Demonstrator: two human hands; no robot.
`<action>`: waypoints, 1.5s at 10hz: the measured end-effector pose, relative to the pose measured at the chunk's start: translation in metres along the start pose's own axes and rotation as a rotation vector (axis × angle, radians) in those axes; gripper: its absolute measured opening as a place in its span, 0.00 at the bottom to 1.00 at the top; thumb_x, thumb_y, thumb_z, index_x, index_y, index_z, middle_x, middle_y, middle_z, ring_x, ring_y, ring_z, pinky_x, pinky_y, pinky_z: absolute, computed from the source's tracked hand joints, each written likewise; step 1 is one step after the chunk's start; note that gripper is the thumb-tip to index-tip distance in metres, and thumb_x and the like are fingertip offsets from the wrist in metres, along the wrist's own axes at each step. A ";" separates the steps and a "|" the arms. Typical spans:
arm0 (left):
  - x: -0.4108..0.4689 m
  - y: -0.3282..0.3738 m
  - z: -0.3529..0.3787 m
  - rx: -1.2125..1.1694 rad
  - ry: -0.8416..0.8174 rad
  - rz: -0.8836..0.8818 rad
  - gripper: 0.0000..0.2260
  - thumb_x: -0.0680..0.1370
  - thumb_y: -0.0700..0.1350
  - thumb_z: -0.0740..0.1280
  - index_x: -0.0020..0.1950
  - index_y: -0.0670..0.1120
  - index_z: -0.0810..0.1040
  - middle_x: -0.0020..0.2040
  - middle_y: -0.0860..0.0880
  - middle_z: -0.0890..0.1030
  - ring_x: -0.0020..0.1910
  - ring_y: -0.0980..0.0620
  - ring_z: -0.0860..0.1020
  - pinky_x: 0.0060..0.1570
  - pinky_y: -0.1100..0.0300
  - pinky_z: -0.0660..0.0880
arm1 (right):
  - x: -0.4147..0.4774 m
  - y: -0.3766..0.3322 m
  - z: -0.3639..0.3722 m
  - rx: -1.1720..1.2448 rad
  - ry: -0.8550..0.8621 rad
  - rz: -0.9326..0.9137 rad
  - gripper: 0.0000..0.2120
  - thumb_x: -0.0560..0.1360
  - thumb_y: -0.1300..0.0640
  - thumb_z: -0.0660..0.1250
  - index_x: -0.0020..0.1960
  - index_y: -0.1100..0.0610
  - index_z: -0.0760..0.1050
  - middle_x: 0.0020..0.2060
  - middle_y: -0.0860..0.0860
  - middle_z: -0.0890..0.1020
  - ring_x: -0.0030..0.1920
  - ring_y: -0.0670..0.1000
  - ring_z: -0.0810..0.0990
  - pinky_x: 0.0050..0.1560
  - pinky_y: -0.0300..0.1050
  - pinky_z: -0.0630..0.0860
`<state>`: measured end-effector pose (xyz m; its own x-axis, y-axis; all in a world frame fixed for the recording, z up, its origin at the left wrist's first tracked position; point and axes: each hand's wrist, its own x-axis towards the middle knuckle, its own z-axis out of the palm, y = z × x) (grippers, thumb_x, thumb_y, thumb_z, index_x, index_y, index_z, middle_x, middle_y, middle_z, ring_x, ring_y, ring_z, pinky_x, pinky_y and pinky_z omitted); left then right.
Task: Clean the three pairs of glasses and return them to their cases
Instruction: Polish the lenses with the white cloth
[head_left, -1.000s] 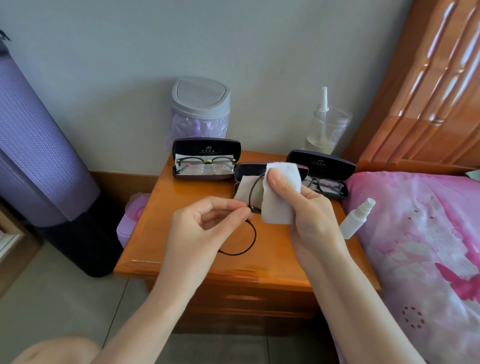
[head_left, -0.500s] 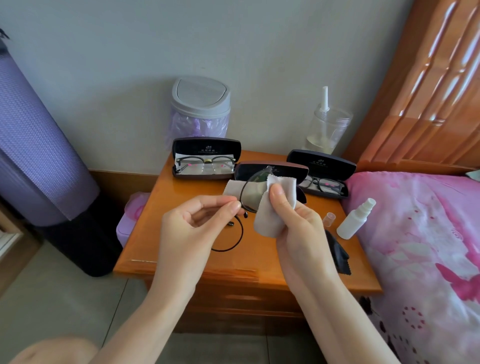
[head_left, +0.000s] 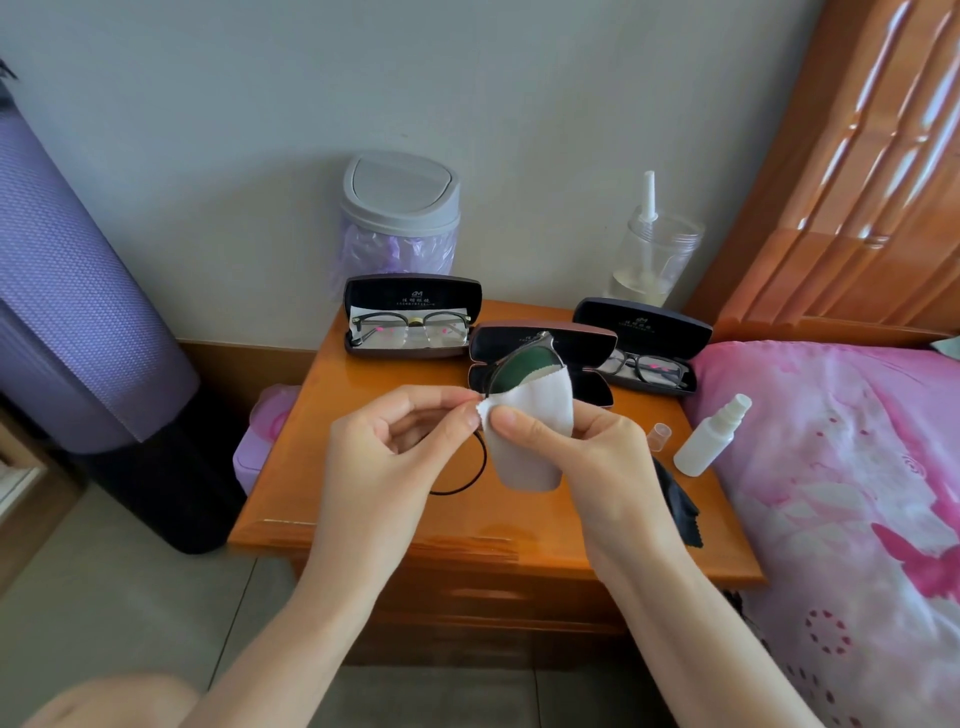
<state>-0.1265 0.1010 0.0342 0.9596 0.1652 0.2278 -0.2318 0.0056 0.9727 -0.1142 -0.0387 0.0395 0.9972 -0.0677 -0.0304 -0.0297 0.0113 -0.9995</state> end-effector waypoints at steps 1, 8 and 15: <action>0.001 0.000 0.000 0.001 -0.006 -0.001 0.05 0.72 0.41 0.71 0.43 0.51 0.82 0.40 0.59 0.85 0.42 0.63 0.82 0.39 0.75 0.73 | 0.003 -0.001 -0.003 -0.027 0.010 -0.004 0.13 0.59 0.50 0.75 0.41 0.56 0.84 0.36 0.51 0.86 0.36 0.45 0.82 0.34 0.33 0.77; 0.000 -0.001 0.001 -0.067 -0.008 -0.064 0.04 0.71 0.41 0.72 0.43 0.49 0.83 0.38 0.55 0.85 0.41 0.61 0.83 0.39 0.74 0.74 | 0.004 0.000 -0.011 0.008 -0.099 0.037 0.18 0.64 0.49 0.72 0.50 0.59 0.83 0.45 0.56 0.84 0.45 0.50 0.80 0.38 0.39 0.76; 0.000 0.000 0.003 -0.117 -0.021 -0.079 0.03 0.72 0.40 0.71 0.44 0.45 0.83 0.37 0.51 0.86 0.40 0.59 0.83 0.39 0.72 0.76 | 0.010 -0.012 -0.026 -0.154 -0.112 -0.041 0.14 0.64 0.52 0.75 0.47 0.57 0.84 0.42 0.56 0.86 0.45 0.57 0.83 0.45 0.51 0.77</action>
<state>-0.1262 0.0984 0.0345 0.9784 0.1394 0.1525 -0.1712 0.1334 0.9762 -0.1056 -0.0652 0.0513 0.9989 0.0464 0.0028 0.0094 -0.1430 -0.9897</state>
